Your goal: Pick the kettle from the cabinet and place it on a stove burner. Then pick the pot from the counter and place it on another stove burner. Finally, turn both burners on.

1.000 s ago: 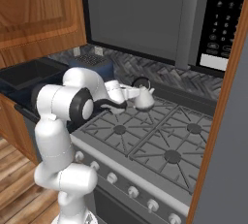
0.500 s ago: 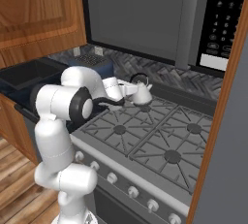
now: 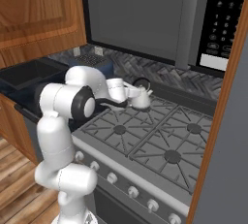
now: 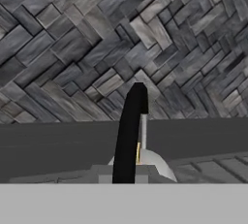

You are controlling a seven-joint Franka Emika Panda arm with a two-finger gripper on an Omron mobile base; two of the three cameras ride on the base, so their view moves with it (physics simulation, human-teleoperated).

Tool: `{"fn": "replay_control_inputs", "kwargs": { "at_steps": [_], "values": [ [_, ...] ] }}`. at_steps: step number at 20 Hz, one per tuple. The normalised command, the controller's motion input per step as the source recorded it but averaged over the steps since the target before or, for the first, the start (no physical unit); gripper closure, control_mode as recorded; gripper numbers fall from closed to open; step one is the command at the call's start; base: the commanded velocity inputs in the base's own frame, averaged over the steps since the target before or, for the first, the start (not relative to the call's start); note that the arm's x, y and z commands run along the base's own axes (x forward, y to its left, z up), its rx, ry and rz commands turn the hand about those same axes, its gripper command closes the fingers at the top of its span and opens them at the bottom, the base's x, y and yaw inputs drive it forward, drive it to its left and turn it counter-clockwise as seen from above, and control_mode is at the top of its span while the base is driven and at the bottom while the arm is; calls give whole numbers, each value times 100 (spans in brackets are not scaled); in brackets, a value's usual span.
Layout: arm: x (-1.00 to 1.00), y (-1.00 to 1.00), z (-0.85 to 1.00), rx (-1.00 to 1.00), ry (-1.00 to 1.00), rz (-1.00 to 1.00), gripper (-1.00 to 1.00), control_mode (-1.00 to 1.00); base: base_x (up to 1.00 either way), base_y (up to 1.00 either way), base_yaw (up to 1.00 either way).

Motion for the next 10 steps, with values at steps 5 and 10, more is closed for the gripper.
{"fn": "replay_control_inputs", "kwargs": {
  "at_steps": [5, 10],
  "values": [
    [0, -9, -38, 7, -7, 0, 100, -100, 0, 0, 0],
    [0, -5, -35, 5, -8, 0, 100, -100, 0, 0, 0]
  ]
}}
